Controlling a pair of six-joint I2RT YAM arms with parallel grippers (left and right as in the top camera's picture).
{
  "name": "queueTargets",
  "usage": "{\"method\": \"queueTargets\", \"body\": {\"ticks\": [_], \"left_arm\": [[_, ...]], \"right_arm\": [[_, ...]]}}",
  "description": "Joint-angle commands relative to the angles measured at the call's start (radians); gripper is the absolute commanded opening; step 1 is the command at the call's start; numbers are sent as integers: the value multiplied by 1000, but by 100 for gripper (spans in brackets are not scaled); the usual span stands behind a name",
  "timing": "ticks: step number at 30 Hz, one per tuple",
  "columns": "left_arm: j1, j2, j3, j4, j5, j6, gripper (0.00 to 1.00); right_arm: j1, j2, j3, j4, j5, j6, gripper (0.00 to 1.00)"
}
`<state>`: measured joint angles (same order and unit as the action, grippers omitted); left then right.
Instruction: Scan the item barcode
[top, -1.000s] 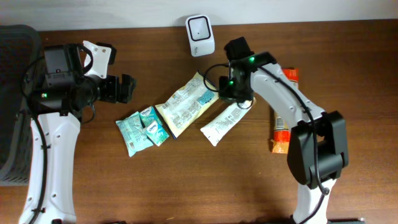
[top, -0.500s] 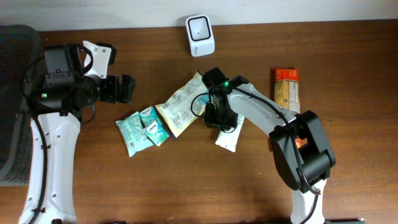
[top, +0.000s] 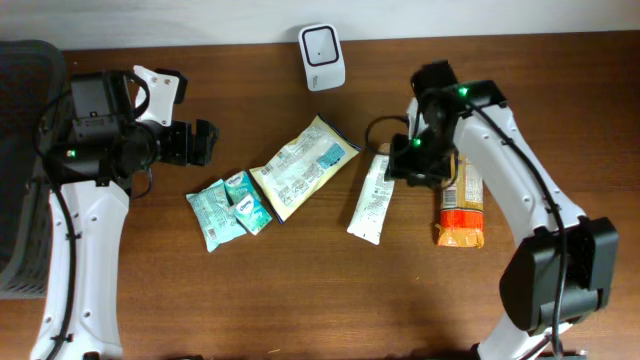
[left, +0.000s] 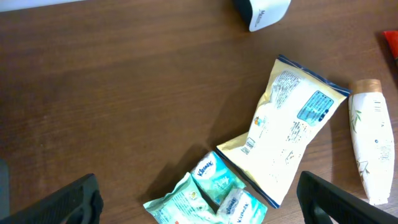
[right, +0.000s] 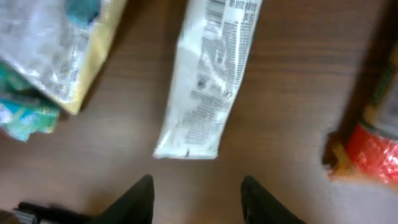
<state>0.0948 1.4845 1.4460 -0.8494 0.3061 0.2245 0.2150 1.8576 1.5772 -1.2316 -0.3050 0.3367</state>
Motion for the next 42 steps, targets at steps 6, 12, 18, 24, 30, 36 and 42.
{"method": "queueTargets", "body": {"ticks": [6, 12, 18, 24, 30, 36, 42], "left_arm": [[2, -15, 14, 0, 0, 16, 99], [2, -15, 14, 0, 0, 16, 99], [2, -15, 14, 0, 0, 16, 99], [2, -15, 14, 0, 1, 16, 99], [2, -15, 14, 0, 0, 16, 99], [2, -15, 14, 0, 0, 16, 99], [2, -15, 14, 0, 0, 16, 99]], "right_arm": [[-50, 15, -453, 503, -240, -26, 62], [-31, 64, -553, 727, -274, 39, 50], [-32, 61, -549, 723, -286, 38, 4], [-18, 13, -333, 432, -286, -128, 4], [80, 0, 223, -43, -501, -504, 4], [95, -2, 488, -146, -743, -598, 4], [111, -2, 510, -156, -755, -573, 4]]}}
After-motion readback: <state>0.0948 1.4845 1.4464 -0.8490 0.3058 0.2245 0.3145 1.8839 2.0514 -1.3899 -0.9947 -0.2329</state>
